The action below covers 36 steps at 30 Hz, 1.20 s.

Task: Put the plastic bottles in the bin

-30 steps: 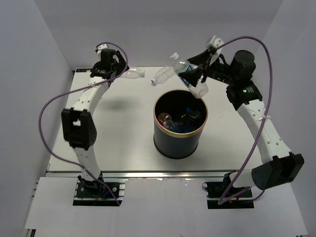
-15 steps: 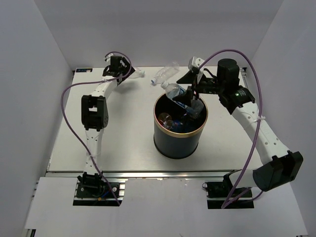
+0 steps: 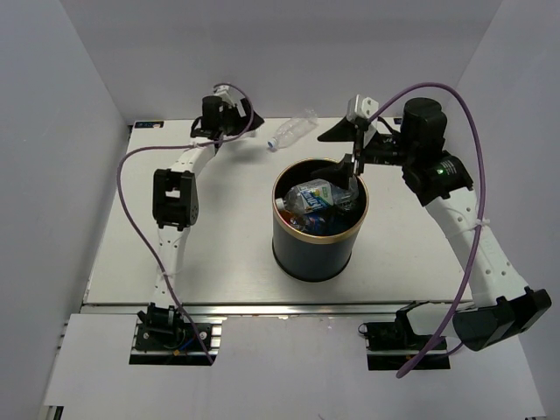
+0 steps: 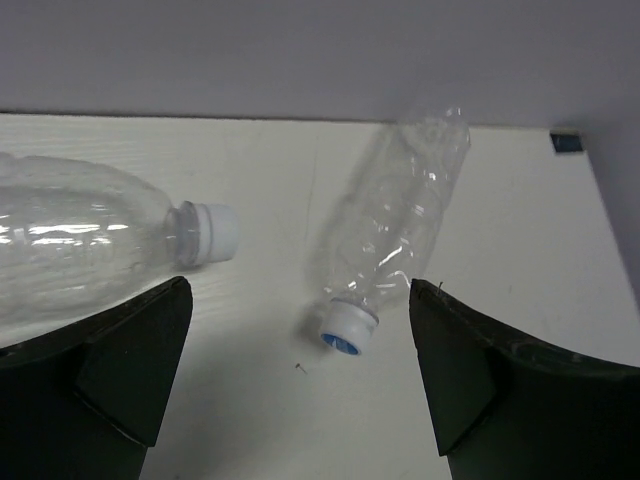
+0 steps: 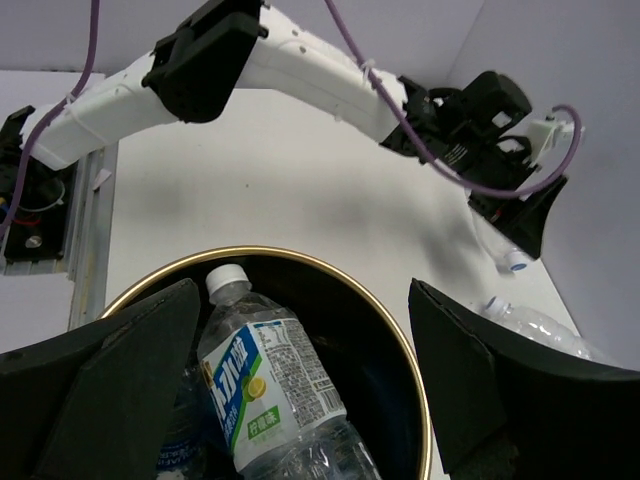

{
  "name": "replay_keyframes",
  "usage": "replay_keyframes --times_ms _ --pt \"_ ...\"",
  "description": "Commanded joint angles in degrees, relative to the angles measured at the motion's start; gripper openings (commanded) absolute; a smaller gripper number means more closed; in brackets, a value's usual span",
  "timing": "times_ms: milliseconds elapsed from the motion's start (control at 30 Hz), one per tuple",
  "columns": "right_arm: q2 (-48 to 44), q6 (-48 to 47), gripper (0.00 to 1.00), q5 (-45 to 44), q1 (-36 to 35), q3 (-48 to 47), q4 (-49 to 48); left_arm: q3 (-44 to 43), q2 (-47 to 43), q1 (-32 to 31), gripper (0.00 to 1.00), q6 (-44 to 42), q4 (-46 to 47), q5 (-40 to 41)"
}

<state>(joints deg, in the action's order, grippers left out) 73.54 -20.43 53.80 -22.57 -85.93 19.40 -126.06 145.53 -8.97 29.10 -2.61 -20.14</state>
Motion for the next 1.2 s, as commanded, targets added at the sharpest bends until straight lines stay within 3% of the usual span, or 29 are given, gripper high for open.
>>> replay_keyframes --times_ms 0,233,367,667,800,900,933,1167 --pt "-1.29 -0.84 0.89 -2.64 0.16 -3.89 2.04 -2.96 1.76 -3.85 0.98 -13.78 0.95 -7.98" --pt "-1.38 -1.11 0.89 -5.98 0.16 -4.78 4.24 -10.69 8.88 -4.47 0.98 -15.57 2.16 -12.19" --pt "-1.47 -1.37 0.89 -8.08 0.16 -2.67 5.65 -10.52 9.94 -4.56 0.98 -14.08 7.08 -16.68" --pt "-2.61 -1.46 0.89 -11.61 0.33 -1.52 5.74 -10.87 13.28 -5.09 0.98 -11.26 9.99 -18.71" --pt "-3.4 -0.76 0.89 -13.28 0.24 -1.26 5.56 -7.38 11.62 -5.44 0.6 -11.79 10.52 -18.71" --pt "-4.27 -0.49 0.89 -14.42 0.24 -0.99 5.04 -4.56 8.9 -5.44 0.46 -13.27 10.43 -18.45" --pt "-4.45 -0.14 0.89 -14.6 0.24 -0.56 4.95 -3.33 8.28 -5.35 0.34 -13.54 10.26 -18.09" --pt "-6.21 1.44 0.89 -15.92 0.33 0.15 3.63 -2.09 5.73 -5.35 0.0 -13.46 9.55 -16.69"
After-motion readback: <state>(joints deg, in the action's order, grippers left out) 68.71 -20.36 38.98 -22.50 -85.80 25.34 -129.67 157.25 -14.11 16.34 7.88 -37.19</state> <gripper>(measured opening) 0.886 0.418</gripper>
